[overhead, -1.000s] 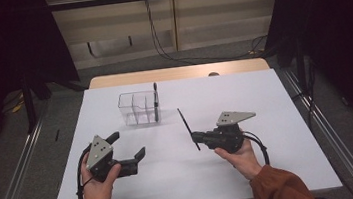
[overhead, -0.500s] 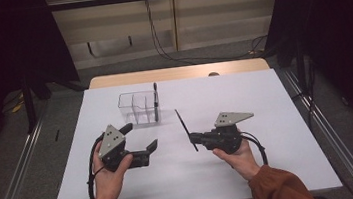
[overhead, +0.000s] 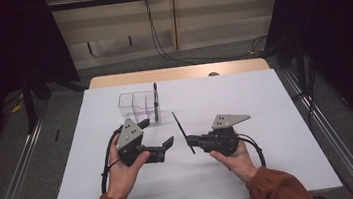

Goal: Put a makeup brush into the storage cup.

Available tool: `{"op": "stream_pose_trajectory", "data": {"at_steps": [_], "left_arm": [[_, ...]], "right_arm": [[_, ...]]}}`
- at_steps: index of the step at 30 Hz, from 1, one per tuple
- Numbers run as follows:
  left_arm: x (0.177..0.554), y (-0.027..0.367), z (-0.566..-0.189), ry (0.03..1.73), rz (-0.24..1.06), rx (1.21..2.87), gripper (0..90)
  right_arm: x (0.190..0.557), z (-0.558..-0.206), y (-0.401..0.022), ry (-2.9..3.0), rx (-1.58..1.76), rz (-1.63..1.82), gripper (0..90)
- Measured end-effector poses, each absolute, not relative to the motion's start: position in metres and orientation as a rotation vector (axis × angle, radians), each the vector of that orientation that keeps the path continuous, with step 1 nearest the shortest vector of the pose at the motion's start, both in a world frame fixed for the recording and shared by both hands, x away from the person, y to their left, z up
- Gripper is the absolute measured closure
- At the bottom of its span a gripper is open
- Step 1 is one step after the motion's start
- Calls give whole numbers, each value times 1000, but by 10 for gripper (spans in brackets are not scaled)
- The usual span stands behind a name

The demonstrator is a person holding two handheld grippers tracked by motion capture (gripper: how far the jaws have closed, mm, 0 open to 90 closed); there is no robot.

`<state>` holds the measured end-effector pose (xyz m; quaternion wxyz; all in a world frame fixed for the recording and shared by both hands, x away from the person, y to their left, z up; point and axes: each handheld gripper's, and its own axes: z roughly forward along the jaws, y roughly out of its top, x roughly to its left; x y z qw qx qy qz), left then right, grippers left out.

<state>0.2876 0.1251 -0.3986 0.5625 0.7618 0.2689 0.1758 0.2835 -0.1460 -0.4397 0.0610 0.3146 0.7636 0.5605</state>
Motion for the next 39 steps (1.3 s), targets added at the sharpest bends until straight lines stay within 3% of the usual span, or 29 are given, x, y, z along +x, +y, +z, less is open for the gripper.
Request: {"op": "stream_pose_trajectory", "data": {"at_steps": [18, 22, 25, 30, 39], "left_arm": [[296, 94, -401, 660, 384, 1788, 113], [295, 93, -401, 675, 387, 1742, 217], [295, 95, -401, 657, 375, 1729, 356], [296, 95, -407, 675, 346, 1738, 413], [296, 92, -410, 662, 291, 1741, 600]], "right_arm": [[283, -439, -144, 2310, 936, 1700, 865], [282, -439, -144, 2311, 936, 1695, 865], [282, -440, -143, 2314, 938, 1690, 865], [281, -440, -142, 2315, 932, 1687, 865], [279, -440, -143, 2309, 938, 1681, 865]]}}
